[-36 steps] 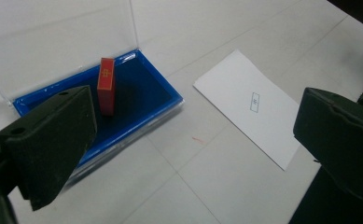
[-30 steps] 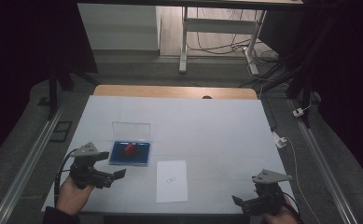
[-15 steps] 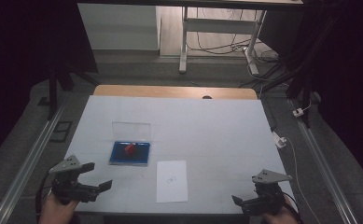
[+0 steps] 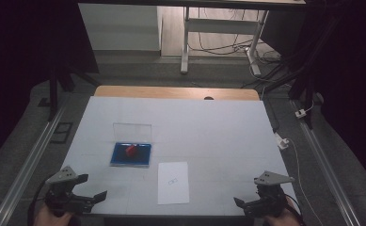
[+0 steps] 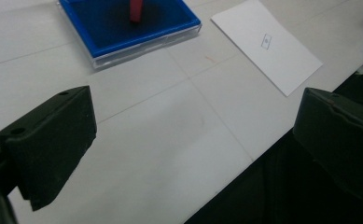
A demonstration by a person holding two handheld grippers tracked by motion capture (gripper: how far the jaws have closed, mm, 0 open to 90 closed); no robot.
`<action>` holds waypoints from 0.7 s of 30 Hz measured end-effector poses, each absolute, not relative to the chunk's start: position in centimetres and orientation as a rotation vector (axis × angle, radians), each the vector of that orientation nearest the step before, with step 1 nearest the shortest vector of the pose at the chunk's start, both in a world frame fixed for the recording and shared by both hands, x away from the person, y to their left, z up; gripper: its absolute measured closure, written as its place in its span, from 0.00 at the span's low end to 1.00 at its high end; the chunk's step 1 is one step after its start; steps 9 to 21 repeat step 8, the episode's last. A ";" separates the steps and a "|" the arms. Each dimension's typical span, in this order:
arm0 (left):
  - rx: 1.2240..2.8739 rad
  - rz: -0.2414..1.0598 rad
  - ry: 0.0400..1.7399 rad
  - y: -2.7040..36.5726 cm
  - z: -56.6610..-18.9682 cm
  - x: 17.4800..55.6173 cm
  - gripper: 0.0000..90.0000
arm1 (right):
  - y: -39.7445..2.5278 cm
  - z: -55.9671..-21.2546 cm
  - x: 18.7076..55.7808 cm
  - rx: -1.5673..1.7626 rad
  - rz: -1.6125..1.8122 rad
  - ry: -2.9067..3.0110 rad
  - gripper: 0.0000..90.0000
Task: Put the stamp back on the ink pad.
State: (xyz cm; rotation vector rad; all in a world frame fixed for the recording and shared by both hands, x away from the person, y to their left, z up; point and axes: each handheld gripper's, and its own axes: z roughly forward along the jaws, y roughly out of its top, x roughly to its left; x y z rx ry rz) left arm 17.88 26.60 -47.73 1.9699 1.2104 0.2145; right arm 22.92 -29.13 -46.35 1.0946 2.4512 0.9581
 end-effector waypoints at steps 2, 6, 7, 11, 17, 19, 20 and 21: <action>1.991 0.225 1.227 26.5 -47.8 17.8 0.00 | -29.1 -46.4 22.9 1.093 0.955 2.452 0.00; 2.000 0.228 1.236 26.4 -47.8 17.8 0.00 | -29.1 -46.4 22.9 1.093 0.956 2.452 0.00; 1.993 0.226 1.238 26.4 -47.8 17.9 0.00 | -29.1 -46.4 22.9 1.092 0.955 2.452 0.00; 1.989 0.221 1.241 26.5 -47.8 17.9 0.00 | -29.1 -46.4 22.9 1.091 0.951 2.453 0.00; 1.989 0.221 1.241 26.5 -47.8 17.9 0.00 | -29.1 -46.4 22.9 1.091 0.951 2.453 0.00; 1.989 0.221 1.241 26.5 -47.8 17.9 0.00 | -29.1 -46.4 22.9 1.091 0.951 2.453 0.00; 1.989 0.221 1.241 26.5 -47.8 17.9 0.00 | -29.1 -46.4 22.9 1.091 0.951 2.453 0.00; 1.989 0.221 1.241 26.5 -47.8 17.9 0.00 | -29.1 -46.4 22.9 1.091 0.951 2.453 0.00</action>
